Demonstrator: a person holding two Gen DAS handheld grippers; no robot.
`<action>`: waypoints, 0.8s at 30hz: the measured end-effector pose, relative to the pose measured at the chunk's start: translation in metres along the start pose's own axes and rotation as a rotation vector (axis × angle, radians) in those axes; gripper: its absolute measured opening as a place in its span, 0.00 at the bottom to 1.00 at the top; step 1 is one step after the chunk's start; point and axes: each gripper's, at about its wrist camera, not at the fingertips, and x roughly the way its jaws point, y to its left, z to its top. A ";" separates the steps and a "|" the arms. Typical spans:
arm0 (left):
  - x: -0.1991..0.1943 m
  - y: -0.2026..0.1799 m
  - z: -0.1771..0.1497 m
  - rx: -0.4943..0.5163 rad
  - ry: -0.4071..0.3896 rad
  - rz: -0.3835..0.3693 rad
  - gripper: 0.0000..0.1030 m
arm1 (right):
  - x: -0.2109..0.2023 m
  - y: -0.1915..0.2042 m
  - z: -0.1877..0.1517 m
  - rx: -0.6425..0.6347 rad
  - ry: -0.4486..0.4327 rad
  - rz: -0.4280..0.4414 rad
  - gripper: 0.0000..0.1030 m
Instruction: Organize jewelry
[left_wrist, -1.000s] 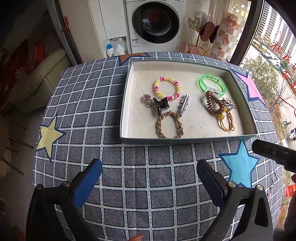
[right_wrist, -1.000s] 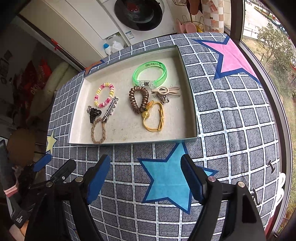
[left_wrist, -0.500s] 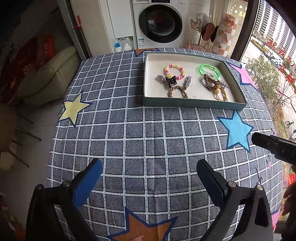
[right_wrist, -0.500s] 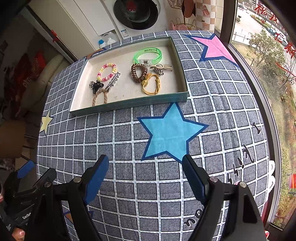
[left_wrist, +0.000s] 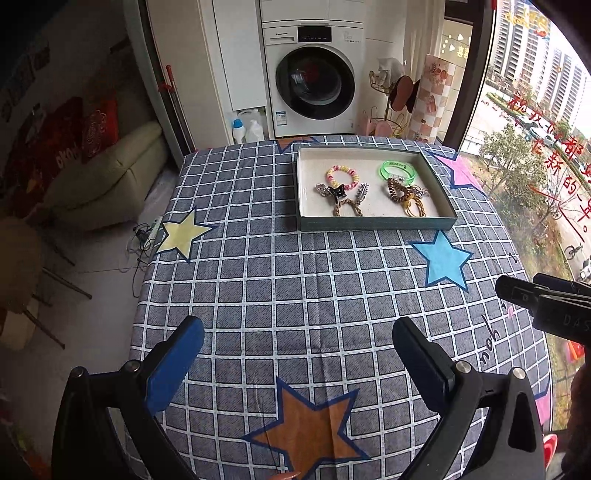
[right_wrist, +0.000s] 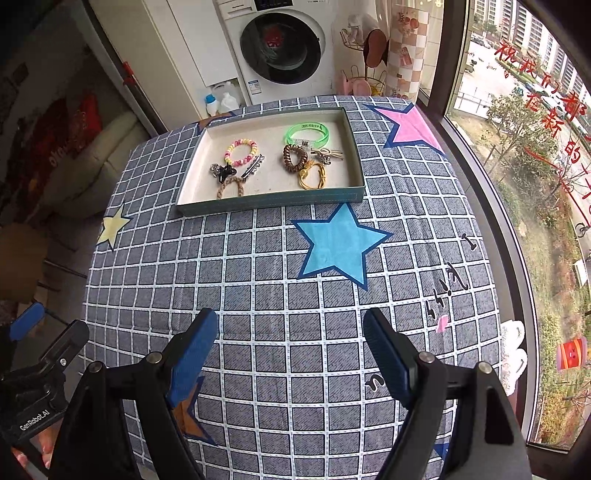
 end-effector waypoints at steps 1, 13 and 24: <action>-0.006 0.001 -0.001 -0.006 -0.007 -0.001 1.00 | -0.007 0.001 -0.001 -0.004 -0.010 -0.007 0.81; -0.059 -0.004 -0.009 -0.052 -0.075 0.001 1.00 | -0.076 0.003 -0.013 -0.054 -0.109 -0.035 0.81; -0.103 -0.017 -0.008 -0.081 -0.155 0.015 1.00 | -0.144 0.001 -0.020 -0.105 -0.270 -0.065 0.81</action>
